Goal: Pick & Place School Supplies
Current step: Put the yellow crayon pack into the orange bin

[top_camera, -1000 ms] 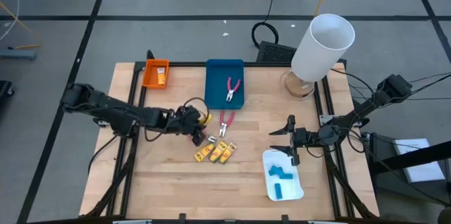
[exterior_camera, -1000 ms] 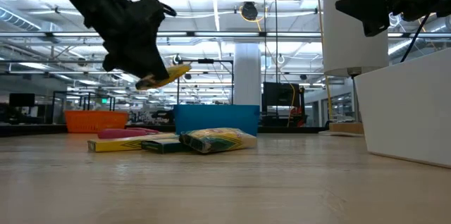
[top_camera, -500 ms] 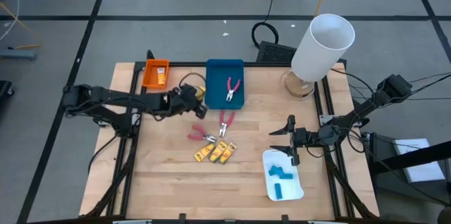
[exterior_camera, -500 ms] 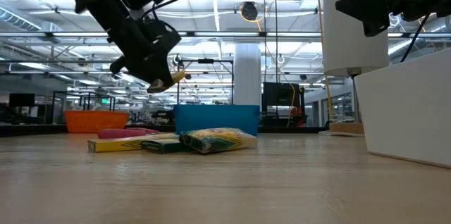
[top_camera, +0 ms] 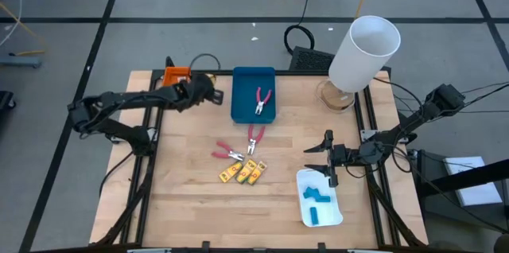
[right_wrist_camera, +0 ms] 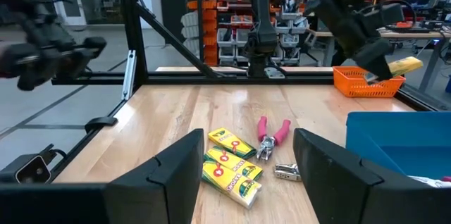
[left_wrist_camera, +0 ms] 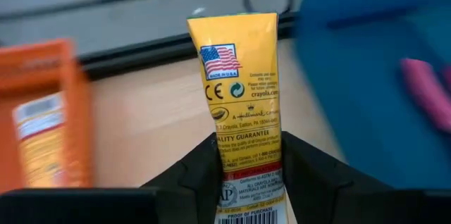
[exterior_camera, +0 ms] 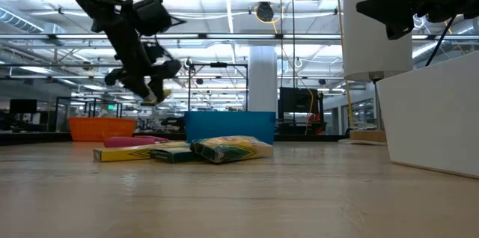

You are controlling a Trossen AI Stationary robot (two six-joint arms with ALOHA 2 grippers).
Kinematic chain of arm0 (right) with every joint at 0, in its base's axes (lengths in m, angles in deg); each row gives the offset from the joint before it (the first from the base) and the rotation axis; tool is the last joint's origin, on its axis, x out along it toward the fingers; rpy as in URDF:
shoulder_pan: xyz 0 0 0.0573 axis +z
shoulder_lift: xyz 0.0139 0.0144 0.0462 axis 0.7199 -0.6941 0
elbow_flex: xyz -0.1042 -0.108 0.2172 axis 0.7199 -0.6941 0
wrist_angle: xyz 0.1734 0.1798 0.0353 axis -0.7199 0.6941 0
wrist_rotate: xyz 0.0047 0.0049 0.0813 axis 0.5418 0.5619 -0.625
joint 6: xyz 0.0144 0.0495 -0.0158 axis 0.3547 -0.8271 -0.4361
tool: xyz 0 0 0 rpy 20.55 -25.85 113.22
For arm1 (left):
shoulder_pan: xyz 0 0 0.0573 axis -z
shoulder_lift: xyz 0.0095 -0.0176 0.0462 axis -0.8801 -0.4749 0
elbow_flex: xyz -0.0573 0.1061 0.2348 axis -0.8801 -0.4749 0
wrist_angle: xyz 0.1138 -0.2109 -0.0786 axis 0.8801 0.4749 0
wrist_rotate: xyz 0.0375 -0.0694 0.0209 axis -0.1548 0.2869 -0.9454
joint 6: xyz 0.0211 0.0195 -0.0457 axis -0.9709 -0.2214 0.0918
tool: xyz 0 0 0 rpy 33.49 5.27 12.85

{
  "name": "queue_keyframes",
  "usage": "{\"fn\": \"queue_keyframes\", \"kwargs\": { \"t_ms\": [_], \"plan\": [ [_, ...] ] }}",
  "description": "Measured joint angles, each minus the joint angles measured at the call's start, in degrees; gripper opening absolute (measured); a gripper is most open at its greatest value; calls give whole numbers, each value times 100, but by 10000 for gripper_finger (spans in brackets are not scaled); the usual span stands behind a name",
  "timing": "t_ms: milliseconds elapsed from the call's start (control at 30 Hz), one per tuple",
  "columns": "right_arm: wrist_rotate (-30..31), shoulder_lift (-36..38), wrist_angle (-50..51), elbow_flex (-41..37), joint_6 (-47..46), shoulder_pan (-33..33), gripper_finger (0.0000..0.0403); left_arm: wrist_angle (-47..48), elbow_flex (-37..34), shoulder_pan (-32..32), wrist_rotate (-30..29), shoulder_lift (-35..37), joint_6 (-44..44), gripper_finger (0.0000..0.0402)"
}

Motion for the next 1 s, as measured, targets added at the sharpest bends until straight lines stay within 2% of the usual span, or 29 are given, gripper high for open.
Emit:
{"fn": "queue_keyframes", "kwargs": {
  "t_ms": [233,433,567,767,1000],
  "plan": [
    [0,-1,90,0,0,-1,210,604,0,-1174,431,0,75,123],
    [1,0,89,0,0,0,210,756,0,-1816,438,137,-85,136],
    [1,0,89,0,0,-1,210,764,0,-2096,445,406,-212,141],
    [2,-2,89,0,2,0,210,1372,0,-2482,489,754,-423,125],
    [3,0,89,0,5,-1,210,1438,0,-2494,604,760,-535,132]
  ]
}}
